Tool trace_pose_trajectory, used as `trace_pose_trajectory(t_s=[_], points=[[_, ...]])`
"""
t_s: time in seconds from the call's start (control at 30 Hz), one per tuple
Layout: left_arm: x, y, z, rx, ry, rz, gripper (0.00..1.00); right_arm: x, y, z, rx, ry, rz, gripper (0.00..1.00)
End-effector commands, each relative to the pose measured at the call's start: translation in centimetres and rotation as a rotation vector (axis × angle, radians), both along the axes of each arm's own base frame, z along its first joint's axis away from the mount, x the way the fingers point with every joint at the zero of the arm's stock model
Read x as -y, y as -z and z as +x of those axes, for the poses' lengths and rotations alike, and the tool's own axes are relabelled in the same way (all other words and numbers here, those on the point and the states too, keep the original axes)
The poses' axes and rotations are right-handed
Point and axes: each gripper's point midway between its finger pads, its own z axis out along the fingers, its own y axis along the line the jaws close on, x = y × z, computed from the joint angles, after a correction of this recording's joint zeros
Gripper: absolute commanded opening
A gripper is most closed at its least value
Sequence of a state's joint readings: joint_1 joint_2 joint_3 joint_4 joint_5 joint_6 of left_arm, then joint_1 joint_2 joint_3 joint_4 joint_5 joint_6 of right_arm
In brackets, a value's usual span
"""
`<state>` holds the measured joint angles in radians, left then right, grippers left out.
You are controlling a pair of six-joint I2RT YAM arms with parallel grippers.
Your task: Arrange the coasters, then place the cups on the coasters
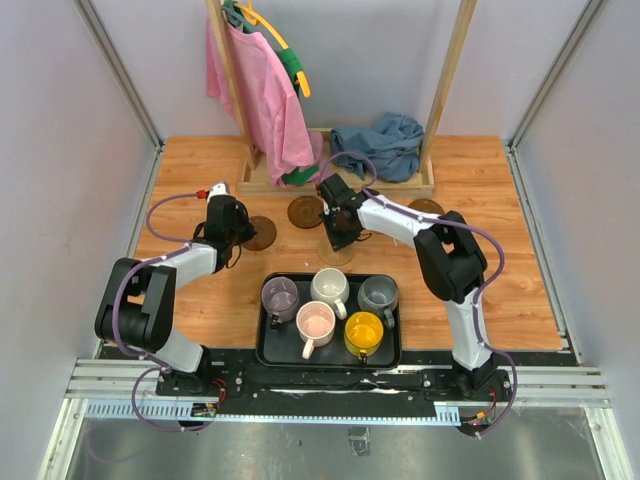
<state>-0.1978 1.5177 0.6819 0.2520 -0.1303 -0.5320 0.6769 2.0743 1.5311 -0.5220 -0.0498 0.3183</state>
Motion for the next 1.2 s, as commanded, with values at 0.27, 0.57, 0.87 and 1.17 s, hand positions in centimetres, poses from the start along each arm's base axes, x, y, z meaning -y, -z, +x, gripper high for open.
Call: trace_pose_trajectory(t_s=[0.27,0.57,0.87,1.17], points=[[0.5,1.1,-0.3,-0.018,0.03,-0.018,0.01,4.3,3.7,5.9,0.007,0.166,-0.163,0.01],[0.5,1.8,-0.9,-0.039,0.036,-0.021,0.01,4.8,3.4,9.5,0.077,0.183,-0.173,0.01],[0.7,2.7,-0.5,-0.055,0.049,-0.019,0.01,4.3,0.3,11.7,0.177,0.191,-0.115,0.01],[0.0,3.3,1.3,-0.064,0.009,0.032,0.0,1.4,-4.7,12.4,0.295,0.137,0.034,0.02]])
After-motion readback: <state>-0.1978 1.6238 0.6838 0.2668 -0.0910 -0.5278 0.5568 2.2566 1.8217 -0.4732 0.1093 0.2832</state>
